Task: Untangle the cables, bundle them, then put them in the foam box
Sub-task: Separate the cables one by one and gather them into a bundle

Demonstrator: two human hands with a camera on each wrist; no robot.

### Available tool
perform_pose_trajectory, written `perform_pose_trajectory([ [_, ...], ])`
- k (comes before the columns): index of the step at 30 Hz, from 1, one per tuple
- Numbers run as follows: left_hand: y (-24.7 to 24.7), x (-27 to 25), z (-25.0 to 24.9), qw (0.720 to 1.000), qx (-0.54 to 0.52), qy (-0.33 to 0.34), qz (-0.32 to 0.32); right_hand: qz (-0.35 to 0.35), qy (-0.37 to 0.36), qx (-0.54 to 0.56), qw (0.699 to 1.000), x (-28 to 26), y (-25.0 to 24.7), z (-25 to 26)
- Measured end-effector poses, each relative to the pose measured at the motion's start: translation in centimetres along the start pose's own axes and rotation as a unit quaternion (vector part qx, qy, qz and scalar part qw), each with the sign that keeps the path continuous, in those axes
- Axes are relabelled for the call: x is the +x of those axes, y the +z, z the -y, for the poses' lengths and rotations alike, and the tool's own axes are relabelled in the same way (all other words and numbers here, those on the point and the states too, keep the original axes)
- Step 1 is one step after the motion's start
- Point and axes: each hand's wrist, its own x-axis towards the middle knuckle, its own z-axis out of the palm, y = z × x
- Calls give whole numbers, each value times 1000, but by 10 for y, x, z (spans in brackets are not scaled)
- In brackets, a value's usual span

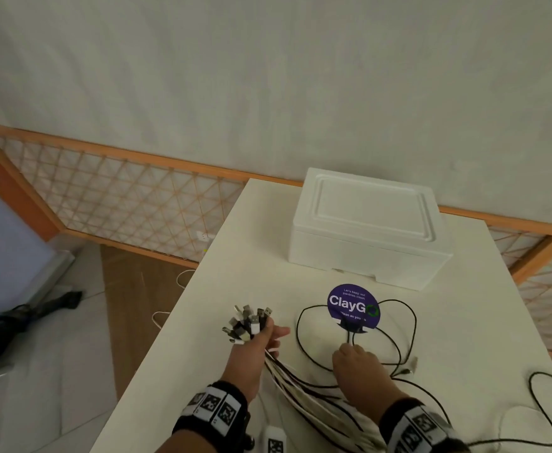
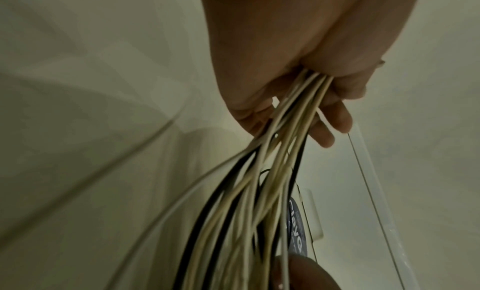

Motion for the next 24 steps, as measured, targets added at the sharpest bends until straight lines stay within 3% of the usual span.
perform_pose_trajectory([
  [5,11,-11,-4,992,106,59,35,-28,-35,108,993,0,-38,24],
  [8,22,-14,-7,991,95,91,31,-70,-67,218,971,5,-69,41],
  [10,24,-15,-9,991,94,93,35,-86,-51,272,957,5,-82,44],
  [16,25,-22,-11,991,74,92,66,-142,29,484,863,-2,-92,36],
  [19,23,-22,-7,994,43,79,66,-129,16,508,852,-3,-89,37],
  [24,19,-22,-8,990,49,93,97,-168,12,499,850,-8,-87,42],
])
